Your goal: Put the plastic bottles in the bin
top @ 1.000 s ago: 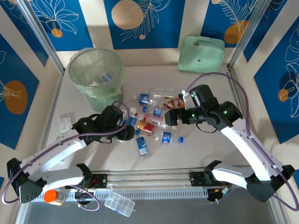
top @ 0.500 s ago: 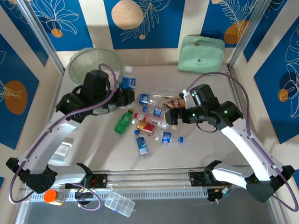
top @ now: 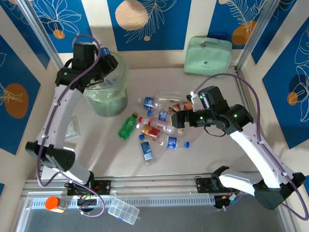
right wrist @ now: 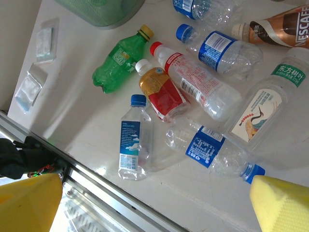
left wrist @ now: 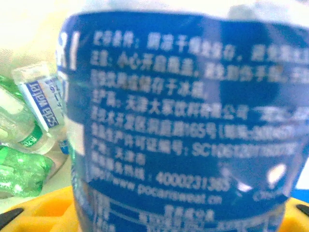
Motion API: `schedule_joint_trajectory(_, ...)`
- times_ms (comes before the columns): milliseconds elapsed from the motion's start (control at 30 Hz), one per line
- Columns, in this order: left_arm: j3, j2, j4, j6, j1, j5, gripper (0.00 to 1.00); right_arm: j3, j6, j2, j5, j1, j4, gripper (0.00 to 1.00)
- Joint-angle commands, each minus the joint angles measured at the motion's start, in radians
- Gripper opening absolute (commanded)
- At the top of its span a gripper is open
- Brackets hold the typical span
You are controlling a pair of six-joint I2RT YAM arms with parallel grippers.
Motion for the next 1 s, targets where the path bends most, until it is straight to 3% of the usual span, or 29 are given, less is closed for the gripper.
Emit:
schedule_joint_trajectory(0,0.135,0.092,-0.149,-0.146,0.012,-0.147,0.35,0.023,0.011,-0.012,-0.007,-0.001,-0.041,1.0)
schedule_joint_trajectory(200,0.241,0.225,-0.273,-0.315,0.02,-0.252,0.35,0.008,0.02,-0.023,0.002,0.001,-0.047,1.0)
schedule_joint_trajectory(567,0.257,0.39,-0.358,-0.552,0.066,-0.191,0.38,-0.009,0.034,-0.045,0.025,0.006,-0.051,1.0)
schedule_joint_trajectory(967,0.26,0.526,-0.347,-0.517,0.104,-0.103,0.6,-0.052,0.041,-0.088,0.043,0.006,-0.039,1.0)
